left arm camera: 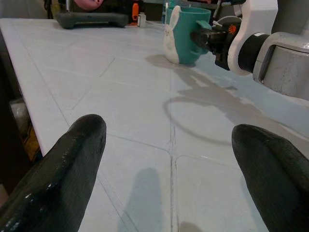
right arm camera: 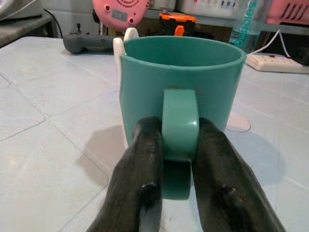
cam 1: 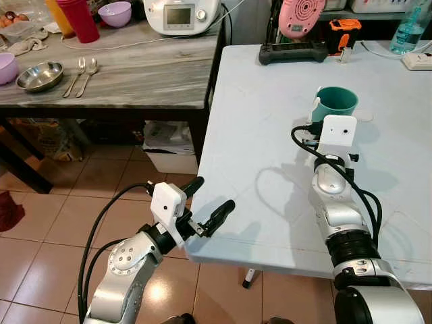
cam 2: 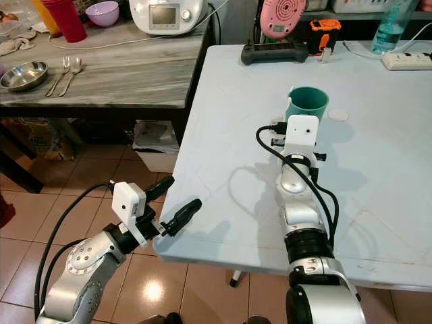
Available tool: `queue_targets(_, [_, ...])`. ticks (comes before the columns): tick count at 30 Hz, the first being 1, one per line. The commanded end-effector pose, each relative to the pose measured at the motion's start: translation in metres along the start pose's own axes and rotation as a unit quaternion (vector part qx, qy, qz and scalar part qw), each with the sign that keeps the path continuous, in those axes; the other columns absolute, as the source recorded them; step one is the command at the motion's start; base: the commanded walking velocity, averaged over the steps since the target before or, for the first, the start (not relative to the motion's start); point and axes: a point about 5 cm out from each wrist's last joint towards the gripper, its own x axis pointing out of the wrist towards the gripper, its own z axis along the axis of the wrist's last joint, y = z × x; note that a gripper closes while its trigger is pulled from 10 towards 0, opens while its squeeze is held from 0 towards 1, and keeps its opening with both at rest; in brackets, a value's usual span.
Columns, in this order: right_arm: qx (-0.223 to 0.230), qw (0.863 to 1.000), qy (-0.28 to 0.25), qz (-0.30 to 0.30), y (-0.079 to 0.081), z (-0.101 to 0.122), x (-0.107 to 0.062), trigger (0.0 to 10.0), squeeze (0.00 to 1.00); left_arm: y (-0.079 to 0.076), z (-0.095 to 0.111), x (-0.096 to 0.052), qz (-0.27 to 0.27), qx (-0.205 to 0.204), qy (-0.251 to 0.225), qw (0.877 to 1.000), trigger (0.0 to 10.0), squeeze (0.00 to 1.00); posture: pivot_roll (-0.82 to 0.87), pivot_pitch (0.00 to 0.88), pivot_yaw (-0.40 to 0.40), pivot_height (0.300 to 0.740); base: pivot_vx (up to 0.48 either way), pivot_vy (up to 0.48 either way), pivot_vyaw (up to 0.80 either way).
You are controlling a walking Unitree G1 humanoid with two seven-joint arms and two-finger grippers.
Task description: Setting the table
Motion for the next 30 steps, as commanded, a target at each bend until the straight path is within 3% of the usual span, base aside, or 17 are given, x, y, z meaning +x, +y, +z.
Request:
queue_targets(1, [0.001, 1.0, -0.005, 0.006, 0.003, 0.004, 0.002, 0.0, 0.0, 0.002, -0.001, -0.001, 0.005, 0.005, 0.005, 1.0, 10.0, 0.0, -0.19, 0.142, 0.096, 0.74, 0.0, 0.0, 0.0])
queue_targets(16, [0.02, 0.999, -0.012, 0.026, 0.006, 0.006, -0.003, 0.0, 0.0, 0.004, 0.0, 0.0, 0.009, 0.009, -0.001, 1.0, 10.0, 0.0, -0.19, 0.128, 0.088, 0.74, 0.0, 0.0, 0.0])
queue_targets(24, [0.046, 0.995, -0.021, 0.085, 0.009, -0.002, -0.037, 0.0, 0.0, 0.013, 0.011, 0.003, 0.016, 0.004, -0.025, 1.0, 10.0, 0.0, -0.2, 0.108, 0.084, 0.74, 0.0, 0.0, 0.0])
queue_targets(25, [0.05, 0.995, -0.015, 0.089, 0.008, -0.006, -0.042, 1.8, 0.0, 0.015, 0.01, 0.003, 0.024, 0.004, -0.025, 0.999, 10.0, 0.0, -0.2, 0.102, 0.081, 0.74, 0.0, 0.0, 0.0])
queue_targets(26, [0.05, 0.995, -0.015, 0.089, 0.008, -0.006, -0.042, 1.8, 0.0, 0.015, 0.01, 0.003, 0.024, 0.004, -0.025, 0.999, 10.0, 0.0, -0.2, 0.102, 0.081, 0.74, 0.0, 0.0, 0.0])
queue_targets(27, [0.053, 0.994, -0.01, 0.094, 0.009, -0.008, -0.046, 8.8, 0.0, 0.018, 0.007, 0.003, 0.037, 0.0, -0.021, 0.999, 10.0, 0.0, -0.21, 0.086, 0.081, 0.74, 0.0, 0.0, 0.0])
queue_targets(28, [0.054, 0.994, -0.008, 0.099, 0.01, -0.009, -0.049, 10.0, 0.0, 0.021, 0.006, 0.004, 0.052, 0.0, -0.017, 0.999, 10.0, 0.0, -0.21, 0.083, 0.083, 0.74, 0.0, 0.0, 0.0])
queue_targets(30, [0.058, 0.992, -0.008, 0.111, 0.013, -0.008, -0.055, 10.0, 0.0, 0.032, 0.003, 0.006, 0.099, 0.011, -0.003, 0.995, 10.0, 0.0, -0.21, 0.081, 0.085, 0.74, 0.0, 0.0, 0.0])
